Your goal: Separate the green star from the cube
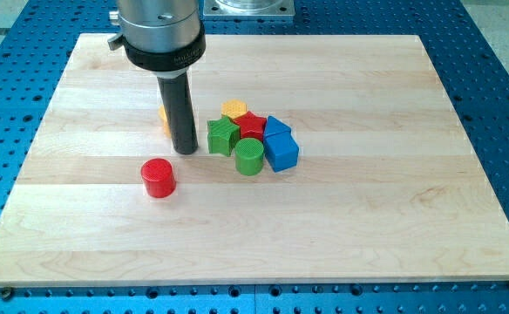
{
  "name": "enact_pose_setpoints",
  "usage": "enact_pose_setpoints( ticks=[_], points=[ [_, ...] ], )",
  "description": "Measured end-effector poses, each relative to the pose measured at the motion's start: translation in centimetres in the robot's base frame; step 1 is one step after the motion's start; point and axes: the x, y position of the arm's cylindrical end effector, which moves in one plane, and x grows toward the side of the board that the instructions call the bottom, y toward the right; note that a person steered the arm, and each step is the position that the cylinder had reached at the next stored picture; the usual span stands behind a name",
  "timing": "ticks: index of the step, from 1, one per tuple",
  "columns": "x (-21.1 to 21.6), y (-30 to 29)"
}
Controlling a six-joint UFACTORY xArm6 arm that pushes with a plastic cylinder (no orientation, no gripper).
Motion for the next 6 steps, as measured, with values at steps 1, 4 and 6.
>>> enact_pose_setpoints(
  ticks=[1,4,6],
  points=[
    [-1.1,1.5],
    [0.1,15.6],
    [2.2,20.1]
  ],
)
